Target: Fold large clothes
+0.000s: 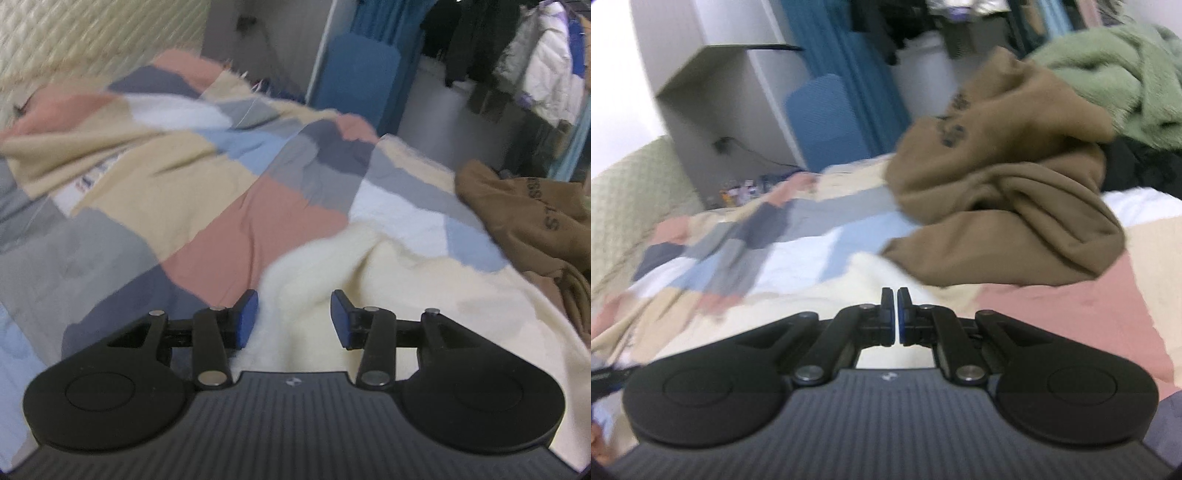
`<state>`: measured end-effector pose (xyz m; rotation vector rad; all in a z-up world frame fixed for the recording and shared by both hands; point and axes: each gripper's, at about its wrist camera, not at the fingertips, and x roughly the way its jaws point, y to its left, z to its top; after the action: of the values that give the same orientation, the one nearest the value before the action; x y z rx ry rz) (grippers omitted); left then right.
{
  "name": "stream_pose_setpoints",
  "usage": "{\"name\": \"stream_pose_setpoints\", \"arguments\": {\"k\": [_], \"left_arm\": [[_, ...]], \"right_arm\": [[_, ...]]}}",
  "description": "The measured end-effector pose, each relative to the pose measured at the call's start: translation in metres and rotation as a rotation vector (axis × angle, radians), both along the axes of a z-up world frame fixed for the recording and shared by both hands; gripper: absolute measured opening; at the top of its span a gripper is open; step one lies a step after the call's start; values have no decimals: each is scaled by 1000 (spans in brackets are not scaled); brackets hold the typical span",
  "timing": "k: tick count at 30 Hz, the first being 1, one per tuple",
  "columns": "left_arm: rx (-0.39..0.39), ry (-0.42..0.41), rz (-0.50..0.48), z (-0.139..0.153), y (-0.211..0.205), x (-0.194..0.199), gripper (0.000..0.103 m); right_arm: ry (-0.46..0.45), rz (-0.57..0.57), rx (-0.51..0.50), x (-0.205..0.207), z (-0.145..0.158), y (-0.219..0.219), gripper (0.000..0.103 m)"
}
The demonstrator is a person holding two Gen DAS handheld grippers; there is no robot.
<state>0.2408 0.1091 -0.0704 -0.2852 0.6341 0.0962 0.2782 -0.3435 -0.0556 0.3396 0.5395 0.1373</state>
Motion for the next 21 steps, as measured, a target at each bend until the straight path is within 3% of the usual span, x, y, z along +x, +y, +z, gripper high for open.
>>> {"name": "stream_pose_setpoints", "arguments": {"k": [5,11,17,21], "left_arm": [[-7,-39,-74,13,-18,-21,50],[-5,-32,-158,12,-45,-36,50],[21,41,-219,-10,-67,-26,50],[-27,140,-214,-36,-72,-10,50]], "right_arm": [[-19,127,-4,-21,9,28,6],[47,210,-25,-28,-3,51,6],[111,234,-103,-20,-22,67,6],[213,239,-70,-5,-51,67,5]]}}
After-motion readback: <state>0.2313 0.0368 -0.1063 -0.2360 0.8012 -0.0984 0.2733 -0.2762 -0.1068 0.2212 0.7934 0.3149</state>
